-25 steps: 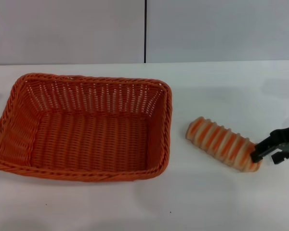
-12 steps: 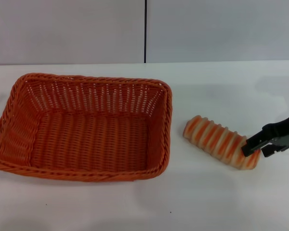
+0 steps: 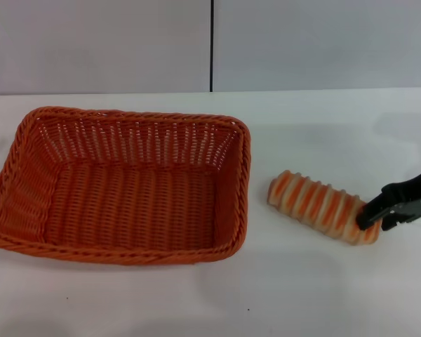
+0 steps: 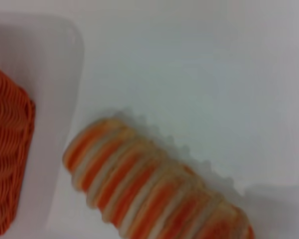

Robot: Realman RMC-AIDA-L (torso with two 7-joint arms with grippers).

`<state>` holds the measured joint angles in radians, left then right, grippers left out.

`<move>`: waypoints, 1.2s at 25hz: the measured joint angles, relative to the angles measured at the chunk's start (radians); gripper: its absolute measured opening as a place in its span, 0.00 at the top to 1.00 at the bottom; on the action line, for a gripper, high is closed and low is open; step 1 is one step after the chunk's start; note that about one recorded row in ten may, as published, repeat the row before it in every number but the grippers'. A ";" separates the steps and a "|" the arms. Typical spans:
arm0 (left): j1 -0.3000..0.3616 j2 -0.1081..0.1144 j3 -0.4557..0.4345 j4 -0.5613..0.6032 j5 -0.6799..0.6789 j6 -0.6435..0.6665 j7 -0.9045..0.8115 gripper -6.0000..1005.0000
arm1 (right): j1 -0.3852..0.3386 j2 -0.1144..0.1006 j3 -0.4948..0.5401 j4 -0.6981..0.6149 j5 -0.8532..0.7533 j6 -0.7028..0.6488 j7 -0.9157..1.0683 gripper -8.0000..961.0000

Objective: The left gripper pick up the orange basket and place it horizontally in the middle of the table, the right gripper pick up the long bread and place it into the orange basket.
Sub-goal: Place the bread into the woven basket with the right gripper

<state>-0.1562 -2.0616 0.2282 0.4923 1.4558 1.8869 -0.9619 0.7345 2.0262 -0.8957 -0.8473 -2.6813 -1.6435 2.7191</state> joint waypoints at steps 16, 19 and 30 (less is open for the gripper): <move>0.001 -0.002 -0.001 0.000 -0.023 0.020 -0.022 0.19 | -0.024 0.024 0.009 -0.157 0.004 0.064 -0.027 0.70; 0.003 -0.003 -0.001 0.000 -0.027 0.025 -0.023 0.19 | -0.055 0.040 0.003 -0.302 0.026 0.028 -0.027 0.72; 0.003 -0.002 0.000 0.000 -0.037 0.031 -0.023 0.19 | -0.069 0.045 -0.027 -0.782 0.172 -0.173 0.018 0.90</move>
<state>-0.1536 -2.0632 0.2280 0.4924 1.4192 1.9184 -0.9849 0.6651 2.0712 -0.9229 -1.6291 -2.5091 -1.8168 2.7370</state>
